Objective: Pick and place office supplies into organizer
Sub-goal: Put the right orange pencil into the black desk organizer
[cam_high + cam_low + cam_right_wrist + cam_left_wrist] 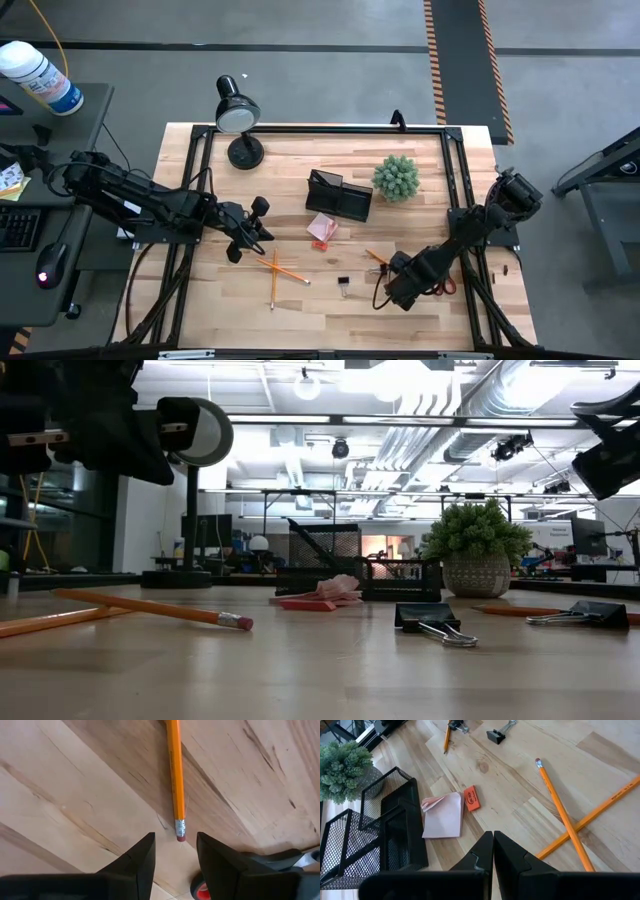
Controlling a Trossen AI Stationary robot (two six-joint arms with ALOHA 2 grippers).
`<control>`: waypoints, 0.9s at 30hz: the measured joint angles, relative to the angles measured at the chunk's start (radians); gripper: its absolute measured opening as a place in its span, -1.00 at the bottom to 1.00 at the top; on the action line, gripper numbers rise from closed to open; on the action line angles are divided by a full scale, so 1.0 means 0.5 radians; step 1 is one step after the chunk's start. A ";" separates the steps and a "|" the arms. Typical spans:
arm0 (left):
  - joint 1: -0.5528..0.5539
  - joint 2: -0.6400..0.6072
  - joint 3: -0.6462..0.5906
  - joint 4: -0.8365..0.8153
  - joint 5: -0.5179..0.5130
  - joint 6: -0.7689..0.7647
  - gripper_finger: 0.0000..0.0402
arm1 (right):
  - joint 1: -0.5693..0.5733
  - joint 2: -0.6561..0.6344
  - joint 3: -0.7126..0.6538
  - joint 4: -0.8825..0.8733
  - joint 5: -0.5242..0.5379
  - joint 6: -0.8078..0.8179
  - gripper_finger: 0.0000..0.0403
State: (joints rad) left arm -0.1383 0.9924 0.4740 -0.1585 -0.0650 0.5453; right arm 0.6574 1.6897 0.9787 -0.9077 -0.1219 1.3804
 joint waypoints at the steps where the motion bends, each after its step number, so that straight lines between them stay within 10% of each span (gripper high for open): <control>1: 0.000 0.000 0.000 0.000 0.000 0.001 -0.99 | 0.001 0.000 -0.001 -0.002 -0.001 0.000 -0.32; 27: 0.000 0.001 0.000 0.001 0.000 0.008 -0.99 | 0.021 -0.005 -0.195 0.228 -0.021 -0.007 -0.43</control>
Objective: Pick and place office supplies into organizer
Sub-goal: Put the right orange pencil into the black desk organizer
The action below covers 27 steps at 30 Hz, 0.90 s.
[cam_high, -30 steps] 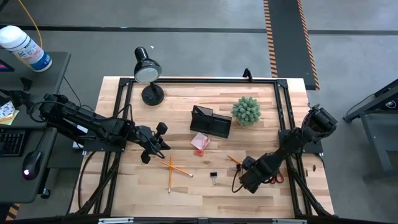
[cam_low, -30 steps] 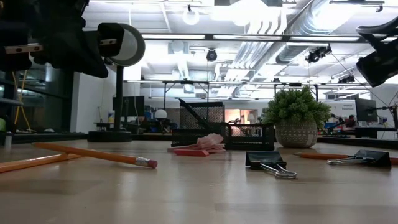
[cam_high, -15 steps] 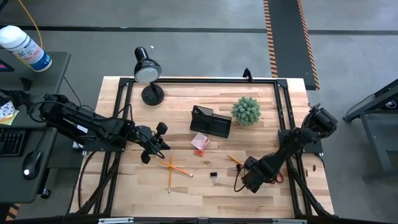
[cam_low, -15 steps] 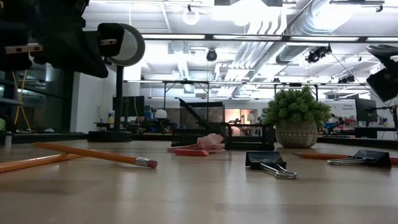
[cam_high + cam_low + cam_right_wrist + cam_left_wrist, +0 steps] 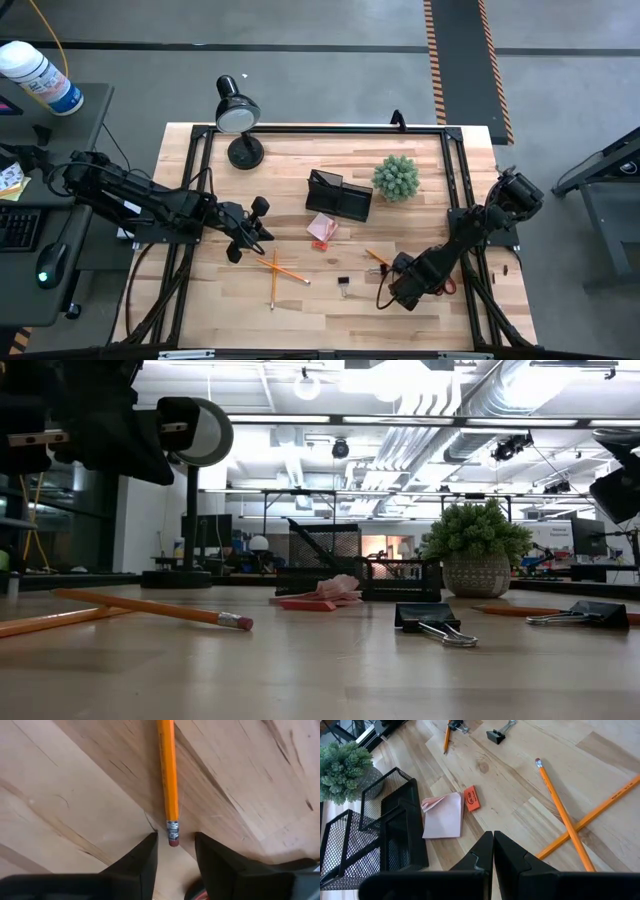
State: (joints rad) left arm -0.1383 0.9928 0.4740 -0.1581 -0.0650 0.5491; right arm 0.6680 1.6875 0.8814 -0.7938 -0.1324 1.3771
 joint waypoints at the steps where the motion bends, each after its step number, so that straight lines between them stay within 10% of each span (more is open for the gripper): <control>1: 0.000 0.000 0.000 0.000 0.000 0.004 -0.99 | 0.000 0.000 0.000 0.004 -0.004 -0.002 -0.48; 8: 0.000 0.000 0.000 0.000 0.000 0.007 -0.99 | 0.000 0.001 0.001 0.023 -0.006 -0.033 -0.94; 27: 0.000 0.000 0.000 0.000 0.000 0.009 -0.99 | 0.000 0.002 0.001 -0.015 0.009 -0.068 -0.97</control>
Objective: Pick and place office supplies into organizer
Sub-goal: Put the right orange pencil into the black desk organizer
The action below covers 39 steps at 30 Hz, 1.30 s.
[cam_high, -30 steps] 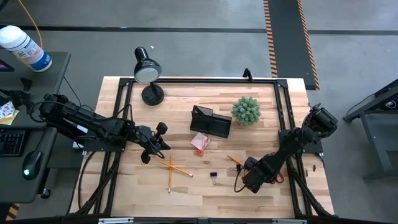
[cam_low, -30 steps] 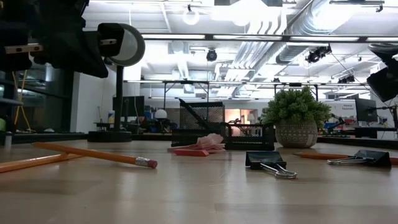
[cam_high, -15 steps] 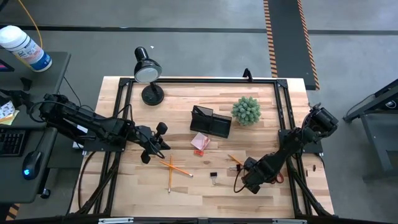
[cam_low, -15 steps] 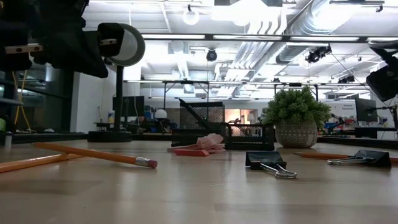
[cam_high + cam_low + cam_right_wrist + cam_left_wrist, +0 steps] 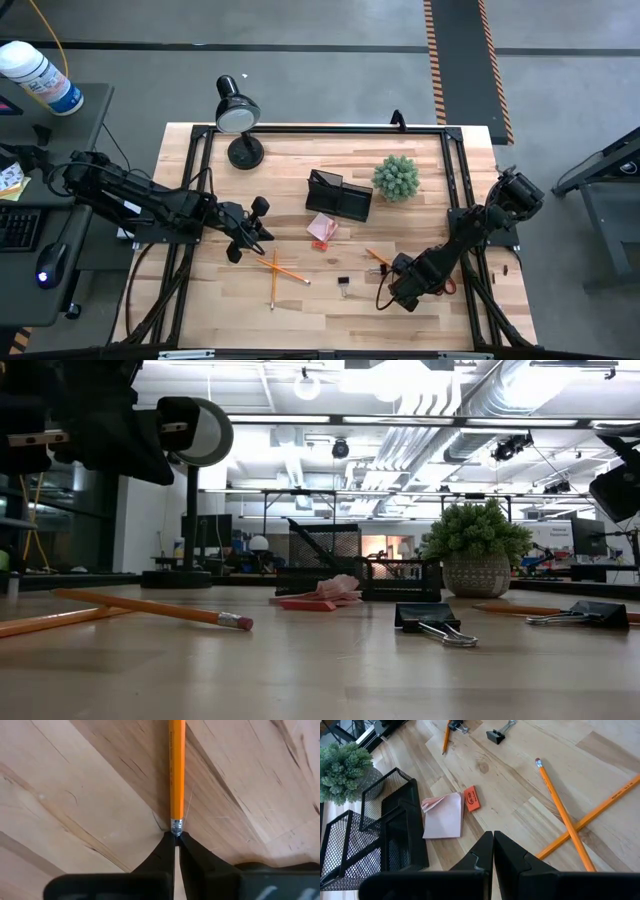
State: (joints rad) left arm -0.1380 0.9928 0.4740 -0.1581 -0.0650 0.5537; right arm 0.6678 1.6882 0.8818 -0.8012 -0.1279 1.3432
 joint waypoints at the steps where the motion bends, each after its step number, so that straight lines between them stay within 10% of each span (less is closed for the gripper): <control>1: 0.000 0.000 0.000 0.000 0.000 0.001 -0.99 | 0.000 0.000 0.000 -0.008 0.006 -0.001 -0.98; 39: 0.000 0.000 0.000 0.000 0.000 0.005 -0.99 | 0.000 -0.196 0.269 -0.384 0.666 -0.059 -1.00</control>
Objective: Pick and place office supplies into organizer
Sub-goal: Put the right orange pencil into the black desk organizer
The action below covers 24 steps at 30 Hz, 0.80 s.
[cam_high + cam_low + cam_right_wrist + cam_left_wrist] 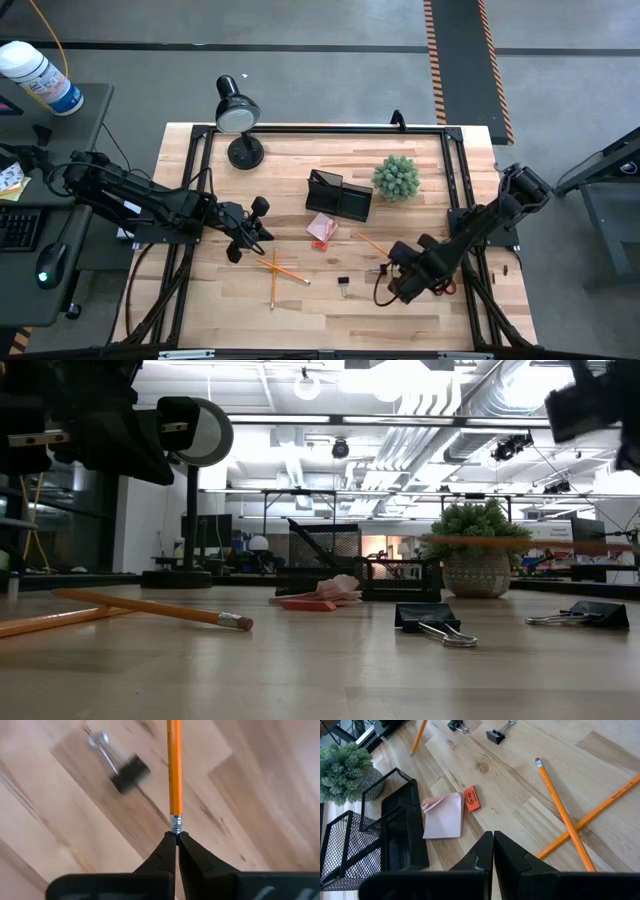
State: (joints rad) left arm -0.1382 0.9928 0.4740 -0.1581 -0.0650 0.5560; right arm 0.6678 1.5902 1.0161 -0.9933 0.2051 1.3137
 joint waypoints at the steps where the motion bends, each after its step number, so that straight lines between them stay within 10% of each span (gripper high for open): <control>1: 0.000 0.000 0.000 0.000 0.000 0.000 -0.99 | 0.000 0.000 0.028 -0.020 0.039 -0.021 -1.00; 24: 0.000 0.000 0.000 0.474 0.005 0.134 -0.99 | -0.083 -0.001 0.220 -0.138 0.557 -0.302 -1.00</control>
State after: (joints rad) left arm -0.1382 0.9928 0.4740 0.0787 -0.0626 0.6229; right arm 0.6262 1.5898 1.1259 -1.0623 0.4836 1.1626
